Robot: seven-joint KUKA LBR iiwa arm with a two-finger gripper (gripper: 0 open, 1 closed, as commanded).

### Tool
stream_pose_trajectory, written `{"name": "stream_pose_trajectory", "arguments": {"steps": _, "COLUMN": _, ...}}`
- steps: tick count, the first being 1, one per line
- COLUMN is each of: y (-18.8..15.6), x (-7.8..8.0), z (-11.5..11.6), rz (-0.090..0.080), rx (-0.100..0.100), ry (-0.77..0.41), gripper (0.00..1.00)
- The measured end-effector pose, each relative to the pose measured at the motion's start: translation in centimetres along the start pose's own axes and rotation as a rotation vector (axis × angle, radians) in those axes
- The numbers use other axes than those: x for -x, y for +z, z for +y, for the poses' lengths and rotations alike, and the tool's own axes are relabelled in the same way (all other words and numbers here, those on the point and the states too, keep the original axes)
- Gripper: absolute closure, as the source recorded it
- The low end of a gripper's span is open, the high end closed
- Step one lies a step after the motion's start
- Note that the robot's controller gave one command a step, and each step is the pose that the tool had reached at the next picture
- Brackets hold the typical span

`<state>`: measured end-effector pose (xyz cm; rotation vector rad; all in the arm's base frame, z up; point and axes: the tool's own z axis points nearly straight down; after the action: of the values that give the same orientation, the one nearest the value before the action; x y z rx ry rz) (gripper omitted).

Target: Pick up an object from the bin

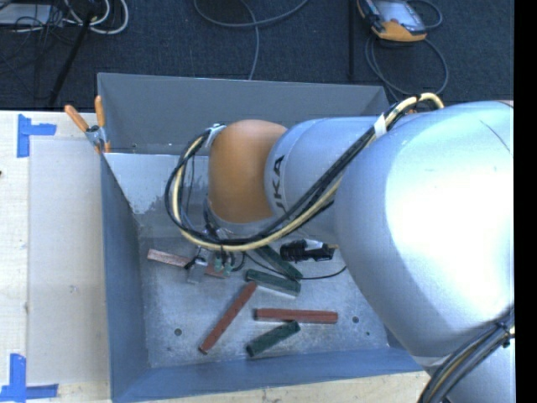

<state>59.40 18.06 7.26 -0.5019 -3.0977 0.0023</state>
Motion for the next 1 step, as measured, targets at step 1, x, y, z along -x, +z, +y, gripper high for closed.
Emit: {"name": "stream_pose_trajectory", "arguments": {"steps": 1, "y": -2.79, "x": -0.16, "z": -0.18, "rz": 0.006, "rx": -0.005, "ry": 0.0, "gripper": 1.0}}
